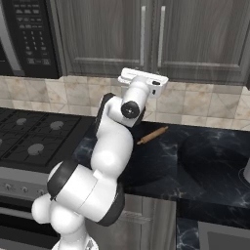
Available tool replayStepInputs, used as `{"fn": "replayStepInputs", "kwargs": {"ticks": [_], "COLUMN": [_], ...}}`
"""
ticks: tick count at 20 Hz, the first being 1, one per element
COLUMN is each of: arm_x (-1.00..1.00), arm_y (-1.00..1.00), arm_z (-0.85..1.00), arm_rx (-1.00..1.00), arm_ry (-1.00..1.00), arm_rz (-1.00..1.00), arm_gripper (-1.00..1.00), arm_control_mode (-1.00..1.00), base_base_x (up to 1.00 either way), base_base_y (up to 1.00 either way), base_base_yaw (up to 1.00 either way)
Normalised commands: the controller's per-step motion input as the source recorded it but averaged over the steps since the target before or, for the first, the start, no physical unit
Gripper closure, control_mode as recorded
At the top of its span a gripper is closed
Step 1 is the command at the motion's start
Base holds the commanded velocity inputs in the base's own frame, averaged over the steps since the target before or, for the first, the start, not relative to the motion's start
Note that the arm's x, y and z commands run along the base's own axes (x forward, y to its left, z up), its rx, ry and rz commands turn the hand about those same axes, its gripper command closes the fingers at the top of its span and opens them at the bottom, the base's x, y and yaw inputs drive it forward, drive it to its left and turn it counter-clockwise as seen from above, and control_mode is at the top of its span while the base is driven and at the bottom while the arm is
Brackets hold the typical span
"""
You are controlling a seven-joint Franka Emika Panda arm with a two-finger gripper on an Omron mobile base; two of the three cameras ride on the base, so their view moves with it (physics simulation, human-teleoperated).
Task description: Close all open cabinet doors.
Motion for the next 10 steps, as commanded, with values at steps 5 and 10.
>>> {"fn": "replayStepInputs", "kwargs": {"ticks": [5, 10], "arm_x": [-0.10, -0.14], "arm_y": [0.00, 0.00], "arm_z": [0.00, 0.00], "arm_rx": [0.00, 0.00], "arm_ry": [0.00, 0.00], "arm_rz": [0.00, 0.00], "arm_gripper": [-1.00, -1.00], "arm_control_mode": [-1.00, -1.00], "base_base_x": [0.00, 0.00], "base_base_y": [0.00, 0.00], "base_base_yaw": [0.00, 0.00]}}
